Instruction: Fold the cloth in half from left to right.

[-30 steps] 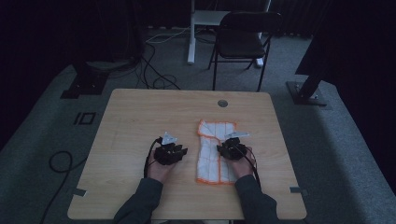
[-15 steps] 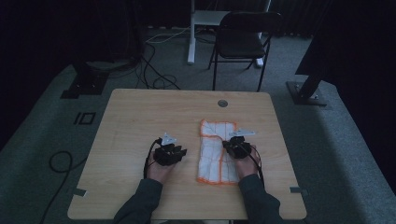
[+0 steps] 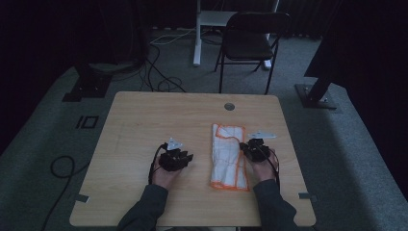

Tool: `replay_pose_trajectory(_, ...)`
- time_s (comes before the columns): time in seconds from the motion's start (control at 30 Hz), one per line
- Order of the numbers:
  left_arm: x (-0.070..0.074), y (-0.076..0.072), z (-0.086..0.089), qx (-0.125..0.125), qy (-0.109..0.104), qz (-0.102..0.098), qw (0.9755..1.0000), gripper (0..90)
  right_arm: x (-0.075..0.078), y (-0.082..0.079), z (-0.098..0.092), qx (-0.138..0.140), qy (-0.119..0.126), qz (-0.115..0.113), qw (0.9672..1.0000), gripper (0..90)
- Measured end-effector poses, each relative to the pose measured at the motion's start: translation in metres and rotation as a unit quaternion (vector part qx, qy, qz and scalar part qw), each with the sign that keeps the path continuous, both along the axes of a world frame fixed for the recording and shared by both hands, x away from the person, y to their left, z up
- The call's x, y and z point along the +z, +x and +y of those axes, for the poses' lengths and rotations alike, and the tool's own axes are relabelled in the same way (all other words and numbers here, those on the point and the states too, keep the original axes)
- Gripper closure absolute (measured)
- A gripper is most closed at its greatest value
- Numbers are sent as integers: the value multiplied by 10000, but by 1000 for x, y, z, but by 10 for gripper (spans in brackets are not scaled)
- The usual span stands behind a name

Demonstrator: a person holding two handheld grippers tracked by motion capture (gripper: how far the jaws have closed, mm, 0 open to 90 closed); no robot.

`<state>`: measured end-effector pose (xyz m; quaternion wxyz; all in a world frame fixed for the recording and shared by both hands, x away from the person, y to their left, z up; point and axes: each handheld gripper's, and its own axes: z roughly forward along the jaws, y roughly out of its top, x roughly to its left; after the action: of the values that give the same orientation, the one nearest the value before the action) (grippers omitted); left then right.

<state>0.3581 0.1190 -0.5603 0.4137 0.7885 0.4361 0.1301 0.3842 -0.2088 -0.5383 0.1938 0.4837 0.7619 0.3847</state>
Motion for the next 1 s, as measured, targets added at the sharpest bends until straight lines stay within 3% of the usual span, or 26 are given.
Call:
replay_pose_trajectory(0.23, -2, 0, -2, -18, -15, 28, 10000, 670, -3, 6, -15, -223, -32, 181, 9996, 896)
replay_pose_trajectory(0.47, -3, -1, -3, -22, 5, 33, 10000, 668, -20, 15, -16, -191, -87, 427, 9989, 892)
replay_pose_trajectory(0.67, -3, -1, -3, -29, 5, 39, 10000, 666, -24, 18, -13, -175, -131, 441, 9988, 863)
replay_pose_trajectory(0.77, -3, -2, -3, -24, 26, 36, 10000, 665, -16, 7, -14, -149, -96, 327, 9993, 821)
replay_pose_trajectory(0.93, -4, -2, -2, -16, 39, 15, 10000, 664, -8, -17, -12, 68, -298, 187, 9994, 798)
replay_pose_trajectory(1.0, -4, -4, -4, -41, 67, 10, 10000, 663, -10, -38, -12, 218, -265, 227, 9992, 786)
